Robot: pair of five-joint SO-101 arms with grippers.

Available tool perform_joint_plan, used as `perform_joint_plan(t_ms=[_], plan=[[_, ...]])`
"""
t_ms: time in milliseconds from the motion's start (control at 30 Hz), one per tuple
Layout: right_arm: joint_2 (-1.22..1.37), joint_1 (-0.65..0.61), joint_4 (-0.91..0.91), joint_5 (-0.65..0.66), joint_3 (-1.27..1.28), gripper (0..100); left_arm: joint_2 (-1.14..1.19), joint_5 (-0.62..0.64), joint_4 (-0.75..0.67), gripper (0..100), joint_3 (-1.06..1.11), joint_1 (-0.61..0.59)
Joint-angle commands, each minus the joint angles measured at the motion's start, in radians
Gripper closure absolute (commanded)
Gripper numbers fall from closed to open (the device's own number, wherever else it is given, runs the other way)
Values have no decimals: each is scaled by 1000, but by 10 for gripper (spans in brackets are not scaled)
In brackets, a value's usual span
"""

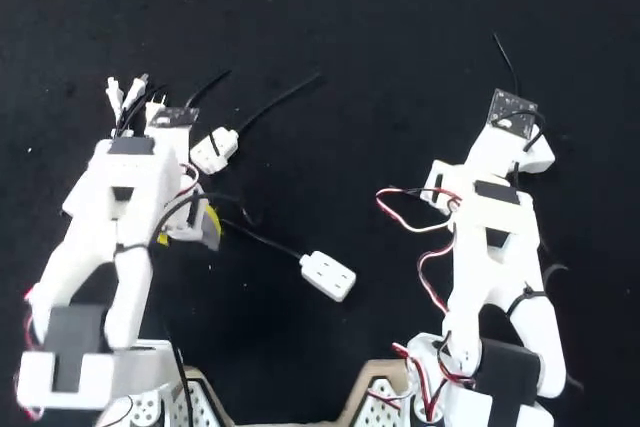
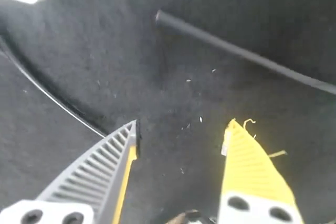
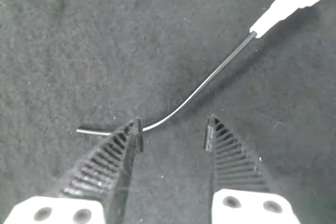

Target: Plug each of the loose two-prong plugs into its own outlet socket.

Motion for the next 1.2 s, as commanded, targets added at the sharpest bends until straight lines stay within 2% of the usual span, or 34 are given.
perform_joint_plan(t_ms=[0,200,367,600,700,900,1067,1167], plan=[[-36,17,-21,-9,-58,815,-180,-97,-20,733,5,53],[-36,17,-21,-9,-51,815,-210,-384,-196,731,104,216],[-36,17,-21,-9,-51,815,-83,-494,-222,731,62,234],[-36,17,-21,-9,-51,815,163,-624,-222,731,-82,231],[-36,17,-21,-9,-51,815,226,-643,-222,731,-140,228],[-36,17,-21,-9,-51,815,242,-655,-173,731,-196,228],[-36,17,-21,-9,-53,815,233,-809,-28,734,-245,228],[-36,17,-21,-9,-54,815,236,-845,-21,732,-265,229]])
